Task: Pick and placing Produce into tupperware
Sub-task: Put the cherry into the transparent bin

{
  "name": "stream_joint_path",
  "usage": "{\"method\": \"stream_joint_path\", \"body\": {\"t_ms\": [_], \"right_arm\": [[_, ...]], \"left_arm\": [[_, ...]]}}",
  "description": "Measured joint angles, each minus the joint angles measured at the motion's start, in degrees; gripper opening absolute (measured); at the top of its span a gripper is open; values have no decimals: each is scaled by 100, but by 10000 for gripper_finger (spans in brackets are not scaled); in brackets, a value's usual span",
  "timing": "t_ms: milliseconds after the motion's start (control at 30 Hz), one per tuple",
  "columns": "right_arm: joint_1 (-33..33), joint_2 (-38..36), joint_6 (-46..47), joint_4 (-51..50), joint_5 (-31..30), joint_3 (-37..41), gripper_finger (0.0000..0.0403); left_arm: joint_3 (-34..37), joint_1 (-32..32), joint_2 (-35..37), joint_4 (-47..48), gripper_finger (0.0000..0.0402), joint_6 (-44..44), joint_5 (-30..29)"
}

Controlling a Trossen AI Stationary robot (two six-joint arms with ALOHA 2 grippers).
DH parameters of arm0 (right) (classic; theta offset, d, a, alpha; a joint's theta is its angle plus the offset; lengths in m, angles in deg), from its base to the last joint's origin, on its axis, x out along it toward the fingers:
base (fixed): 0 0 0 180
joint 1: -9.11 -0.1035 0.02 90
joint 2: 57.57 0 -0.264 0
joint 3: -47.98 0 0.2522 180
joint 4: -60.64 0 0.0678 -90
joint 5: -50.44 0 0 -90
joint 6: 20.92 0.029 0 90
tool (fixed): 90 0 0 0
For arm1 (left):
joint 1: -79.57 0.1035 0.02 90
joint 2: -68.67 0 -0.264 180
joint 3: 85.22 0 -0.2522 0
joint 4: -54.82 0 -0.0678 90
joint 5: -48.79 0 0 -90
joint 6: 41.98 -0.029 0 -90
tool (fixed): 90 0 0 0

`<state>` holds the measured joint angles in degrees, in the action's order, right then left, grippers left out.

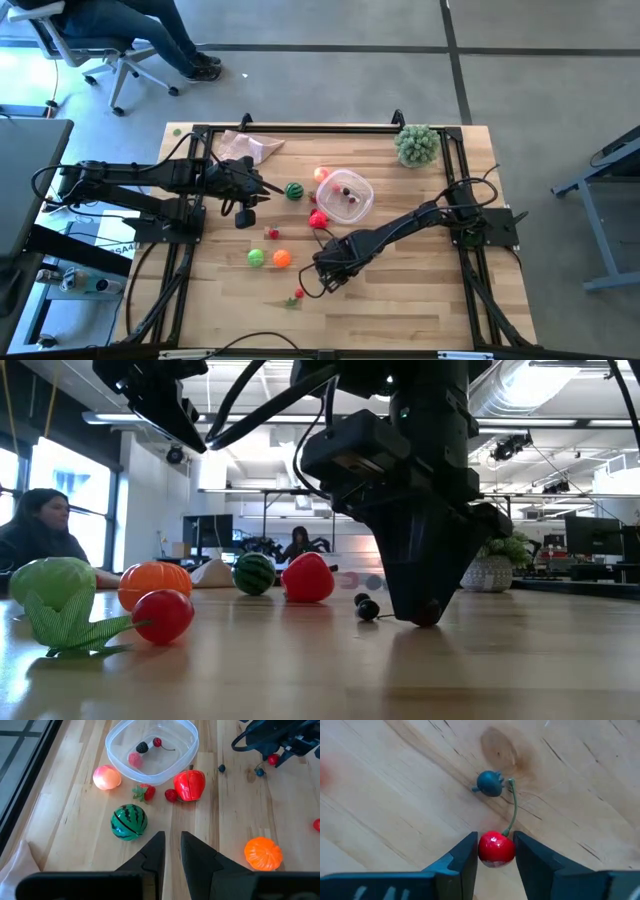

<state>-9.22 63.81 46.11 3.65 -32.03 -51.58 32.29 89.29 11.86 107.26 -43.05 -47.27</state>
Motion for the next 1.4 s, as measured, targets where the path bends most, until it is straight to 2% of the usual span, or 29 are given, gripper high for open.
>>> {"method": "stream_joint_path", "body": {"t_ms": [267,633,967,1200,1400], "right_arm": [[0,2,-2,-33,-2,0,100],[-5,-69,-274,-150,-38,13,99],[75,-866,-673,-1041,-178,24,99],[395,-1905,-779,-1563,-1027,19,99],[1144,-2694,-1328,-1742,-1764,11,99]], "left_arm": [[0,1,0,0,51,1,1],[0,2,0,0,51,1,0],[2,2,0,0,51,1,0],[2,2,0,0,51,0,2],[2,0,0,0,51,1,0]]}}
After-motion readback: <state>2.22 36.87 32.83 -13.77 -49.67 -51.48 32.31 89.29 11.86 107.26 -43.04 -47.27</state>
